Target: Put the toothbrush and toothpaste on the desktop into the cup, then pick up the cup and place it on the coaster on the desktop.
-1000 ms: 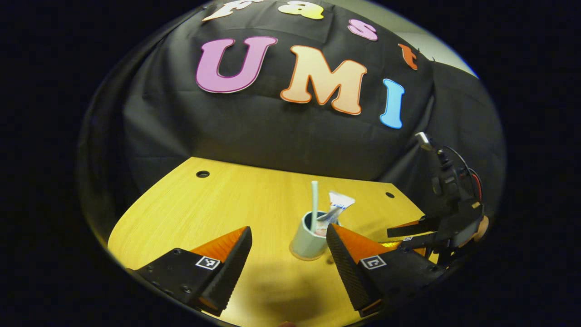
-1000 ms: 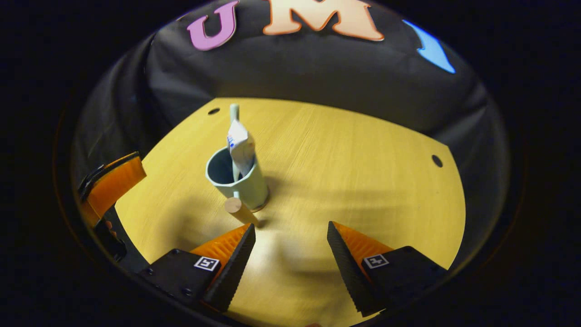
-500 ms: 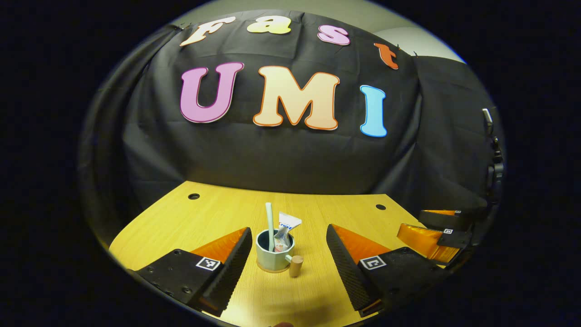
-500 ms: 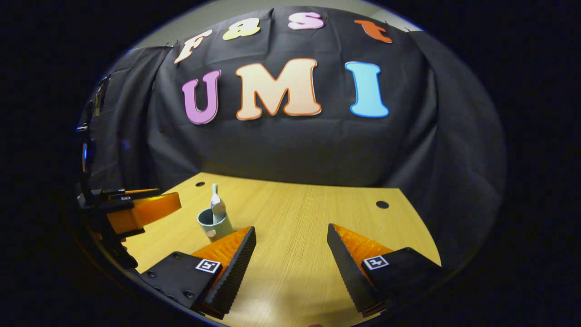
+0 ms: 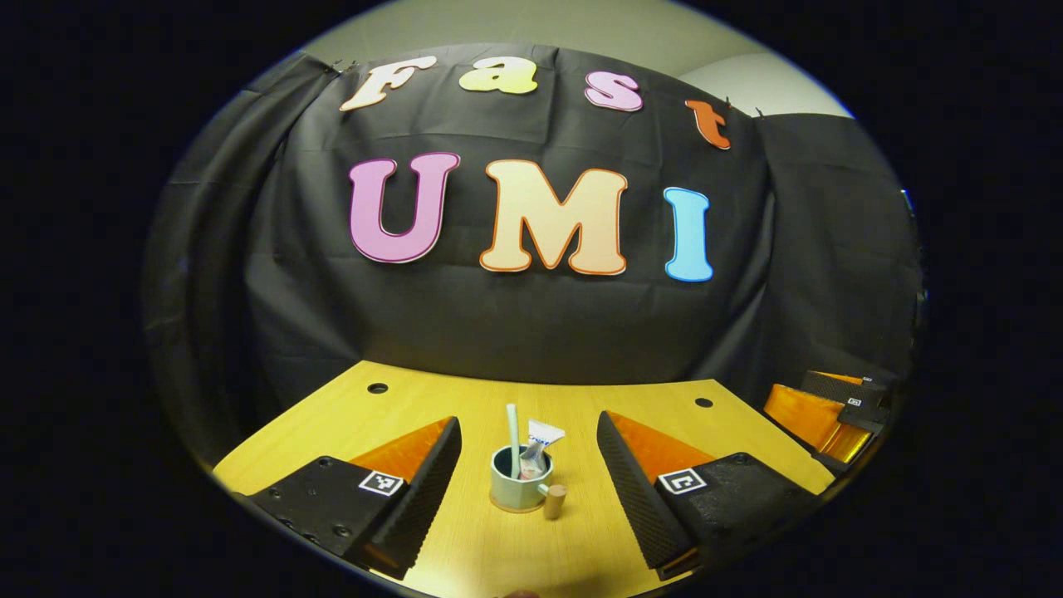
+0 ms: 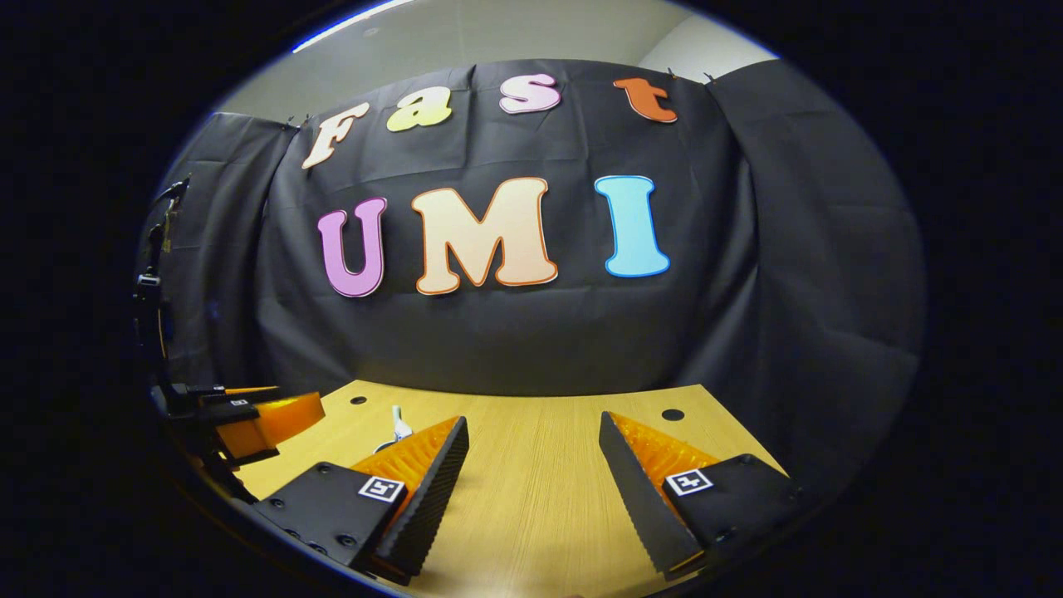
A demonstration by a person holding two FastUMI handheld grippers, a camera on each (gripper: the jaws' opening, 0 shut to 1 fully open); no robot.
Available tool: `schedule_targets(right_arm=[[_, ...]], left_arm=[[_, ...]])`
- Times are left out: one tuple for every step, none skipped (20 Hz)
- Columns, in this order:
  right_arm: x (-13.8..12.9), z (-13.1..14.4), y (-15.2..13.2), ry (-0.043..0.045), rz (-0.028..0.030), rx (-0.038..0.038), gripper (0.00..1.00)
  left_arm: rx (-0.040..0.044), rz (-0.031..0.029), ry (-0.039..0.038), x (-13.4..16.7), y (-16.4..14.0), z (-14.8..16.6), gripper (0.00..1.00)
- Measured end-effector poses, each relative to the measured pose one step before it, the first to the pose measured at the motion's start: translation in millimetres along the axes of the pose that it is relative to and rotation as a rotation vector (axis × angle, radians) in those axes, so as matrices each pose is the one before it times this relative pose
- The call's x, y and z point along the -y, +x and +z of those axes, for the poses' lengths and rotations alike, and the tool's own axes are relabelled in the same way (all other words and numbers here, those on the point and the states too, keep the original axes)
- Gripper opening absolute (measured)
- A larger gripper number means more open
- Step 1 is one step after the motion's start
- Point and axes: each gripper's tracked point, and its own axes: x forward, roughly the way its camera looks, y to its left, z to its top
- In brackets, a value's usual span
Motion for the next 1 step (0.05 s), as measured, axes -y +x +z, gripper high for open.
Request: schedule_targets(right_arm=[[-0.66, 3.44, -1.18, -0.00134, -0.00644, 0.01037, 0.98]], left_arm=[[0.00847, -0.00108, -0.00083, -1.23, -2.16, 2.94, 0.95]])
